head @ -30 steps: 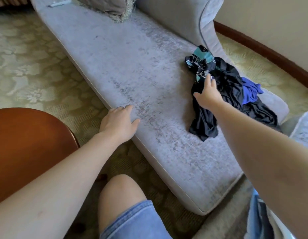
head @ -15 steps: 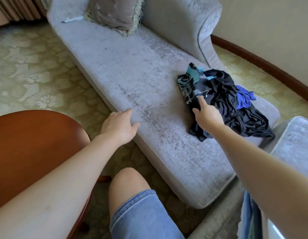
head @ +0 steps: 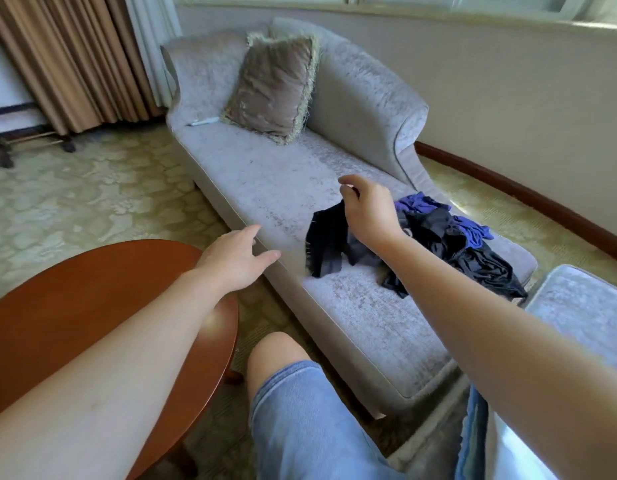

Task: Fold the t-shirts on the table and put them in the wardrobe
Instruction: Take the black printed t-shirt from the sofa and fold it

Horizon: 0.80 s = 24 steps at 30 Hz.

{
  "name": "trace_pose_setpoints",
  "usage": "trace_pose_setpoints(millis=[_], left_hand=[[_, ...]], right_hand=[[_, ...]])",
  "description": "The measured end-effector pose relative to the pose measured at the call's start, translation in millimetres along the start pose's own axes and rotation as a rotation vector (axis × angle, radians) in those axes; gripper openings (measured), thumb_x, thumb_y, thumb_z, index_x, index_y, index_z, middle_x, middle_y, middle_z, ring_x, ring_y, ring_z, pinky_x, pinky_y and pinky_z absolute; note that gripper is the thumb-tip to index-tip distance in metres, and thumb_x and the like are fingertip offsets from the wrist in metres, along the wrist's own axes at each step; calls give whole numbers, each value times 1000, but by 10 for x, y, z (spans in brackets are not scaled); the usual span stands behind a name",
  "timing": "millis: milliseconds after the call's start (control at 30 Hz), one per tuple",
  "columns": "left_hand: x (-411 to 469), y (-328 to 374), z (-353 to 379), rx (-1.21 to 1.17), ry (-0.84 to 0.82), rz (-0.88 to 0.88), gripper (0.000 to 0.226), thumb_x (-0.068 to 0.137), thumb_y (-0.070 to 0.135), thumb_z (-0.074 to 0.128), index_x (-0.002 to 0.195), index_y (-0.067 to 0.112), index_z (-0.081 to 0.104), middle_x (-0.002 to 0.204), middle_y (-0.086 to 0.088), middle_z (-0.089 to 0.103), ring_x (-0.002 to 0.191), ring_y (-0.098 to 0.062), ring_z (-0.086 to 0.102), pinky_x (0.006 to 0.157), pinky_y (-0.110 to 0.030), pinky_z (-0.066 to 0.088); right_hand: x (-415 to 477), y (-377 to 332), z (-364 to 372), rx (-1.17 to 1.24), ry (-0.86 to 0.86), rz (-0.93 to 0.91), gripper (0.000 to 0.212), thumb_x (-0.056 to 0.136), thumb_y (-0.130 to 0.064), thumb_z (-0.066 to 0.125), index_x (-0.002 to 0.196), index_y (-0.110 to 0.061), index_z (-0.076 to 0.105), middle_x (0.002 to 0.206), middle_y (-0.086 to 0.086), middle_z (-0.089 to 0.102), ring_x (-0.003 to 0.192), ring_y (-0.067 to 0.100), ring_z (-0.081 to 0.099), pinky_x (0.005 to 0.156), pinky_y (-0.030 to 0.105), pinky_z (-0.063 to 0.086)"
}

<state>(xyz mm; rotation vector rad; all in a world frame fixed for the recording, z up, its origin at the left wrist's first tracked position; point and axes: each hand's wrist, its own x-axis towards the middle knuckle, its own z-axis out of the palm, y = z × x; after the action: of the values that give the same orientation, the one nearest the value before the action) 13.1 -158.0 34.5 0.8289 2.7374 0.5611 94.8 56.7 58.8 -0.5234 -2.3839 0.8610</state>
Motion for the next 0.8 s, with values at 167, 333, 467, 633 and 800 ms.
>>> trace_pose_setpoints(millis=[167,333,467,633,800], left_hand=[[-206,171,33,-210,-6,78,91,83,58,66,155,31,18,152,0,40,123,-23,53,99,-31,43],[-175,529,305,-429,-133,120,94,83,50,70,155,36,11,140,9,49,105,-24,65,99,-40,49],[-126,725,485,-293,-156,184,39,95,39,56,132,28,51,102,2,65,101,-22,64,83,-33,48],[-42,754,529,-278,-181,139,33,99,26,52,68,13,49,55,0,57,53,-13,64,54,-26,39],[81,534,244,-526,-203,4,15,99,18,56,95,6,64,72,-5,68,66,-16,73,61,-23,56]], right_hand=[[-268,-317,19,327,15,91,26,99,-14,50,116,-8,68,81,-11,59,66,-4,48,61,8,35],[-547,-311,-116,427,-39,116,22,98,-14,52,110,-9,70,94,-7,64,84,4,56,74,17,43],[-549,-145,-254,470,-14,163,19,97,-15,55,107,-11,71,85,-16,62,73,-5,54,70,18,40],[-420,78,-343,378,41,247,19,96,-20,57,102,-8,71,81,-5,63,70,2,53,62,15,41],[-377,222,-270,270,-145,299,56,97,-41,54,111,14,58,84,32,58,68,30,52,65,30,33]])
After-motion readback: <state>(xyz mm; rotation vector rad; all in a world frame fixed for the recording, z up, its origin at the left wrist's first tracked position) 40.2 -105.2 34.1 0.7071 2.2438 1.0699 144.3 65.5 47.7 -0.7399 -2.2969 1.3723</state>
